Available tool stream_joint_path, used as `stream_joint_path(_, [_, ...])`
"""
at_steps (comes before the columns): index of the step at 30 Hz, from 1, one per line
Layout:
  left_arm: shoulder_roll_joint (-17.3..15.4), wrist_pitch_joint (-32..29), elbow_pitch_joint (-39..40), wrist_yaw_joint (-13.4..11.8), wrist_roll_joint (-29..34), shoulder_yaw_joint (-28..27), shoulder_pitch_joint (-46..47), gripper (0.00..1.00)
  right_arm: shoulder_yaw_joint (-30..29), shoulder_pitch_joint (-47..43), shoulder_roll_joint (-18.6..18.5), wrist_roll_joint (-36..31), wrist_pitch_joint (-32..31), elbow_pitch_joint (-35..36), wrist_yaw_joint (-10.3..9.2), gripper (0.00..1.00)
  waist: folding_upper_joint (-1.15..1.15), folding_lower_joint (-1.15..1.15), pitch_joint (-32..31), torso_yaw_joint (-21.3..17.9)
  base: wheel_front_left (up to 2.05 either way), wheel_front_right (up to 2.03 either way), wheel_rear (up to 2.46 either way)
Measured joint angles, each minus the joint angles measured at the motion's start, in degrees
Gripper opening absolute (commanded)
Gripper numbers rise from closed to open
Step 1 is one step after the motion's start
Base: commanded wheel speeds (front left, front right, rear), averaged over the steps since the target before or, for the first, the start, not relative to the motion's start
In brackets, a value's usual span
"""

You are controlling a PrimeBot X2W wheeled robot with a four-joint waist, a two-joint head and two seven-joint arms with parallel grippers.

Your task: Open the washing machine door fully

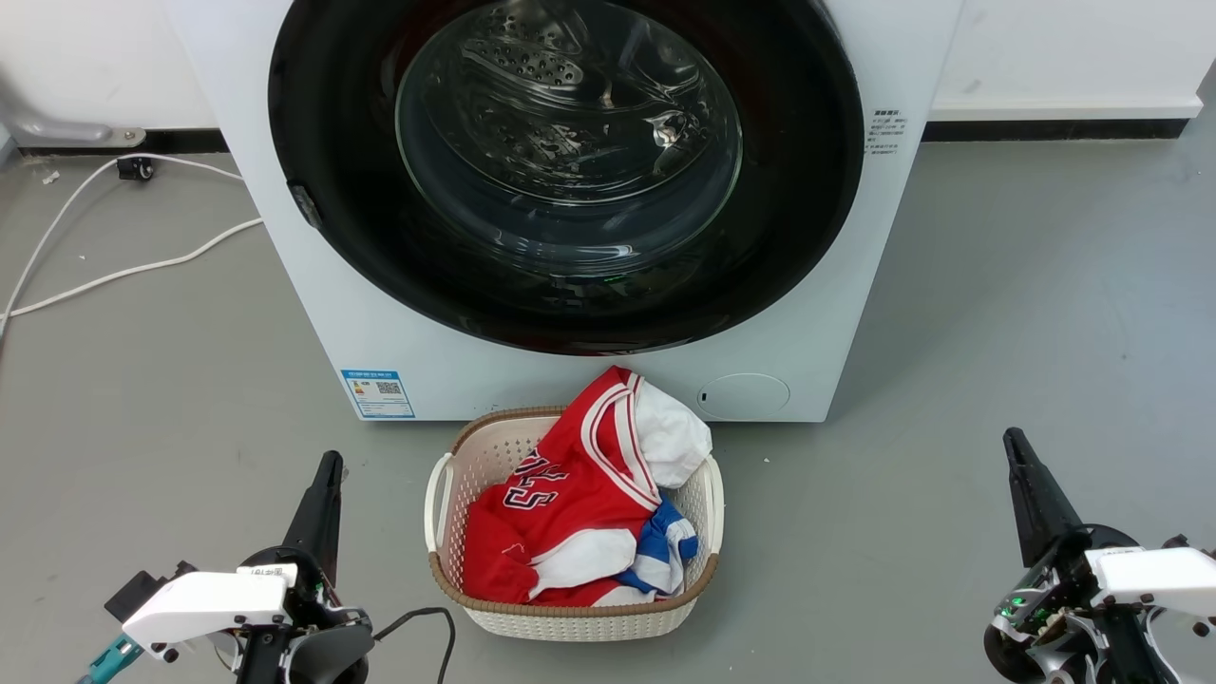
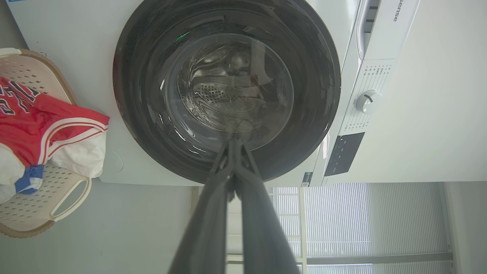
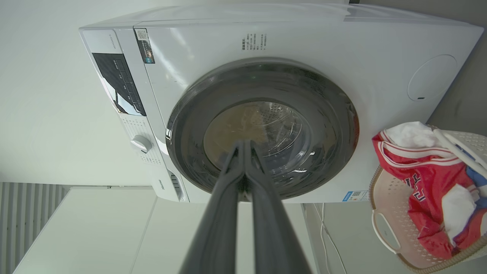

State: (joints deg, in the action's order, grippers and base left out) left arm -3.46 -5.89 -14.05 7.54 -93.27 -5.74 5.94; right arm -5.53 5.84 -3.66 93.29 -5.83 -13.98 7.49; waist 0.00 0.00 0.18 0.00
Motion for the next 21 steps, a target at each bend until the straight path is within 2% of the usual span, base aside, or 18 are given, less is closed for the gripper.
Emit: stream_joint_path(21, [0.15, -0.07, -0.01, 0.0, 0.26, -0.18, 0.03, 0.0, -0.25, 0.02, 0.15, -0.15, -0.1, -0.02, 0.0, 0.0, 0.0, 0.0, 0.0, 0.0, 0.0, 0.0, 0.0])
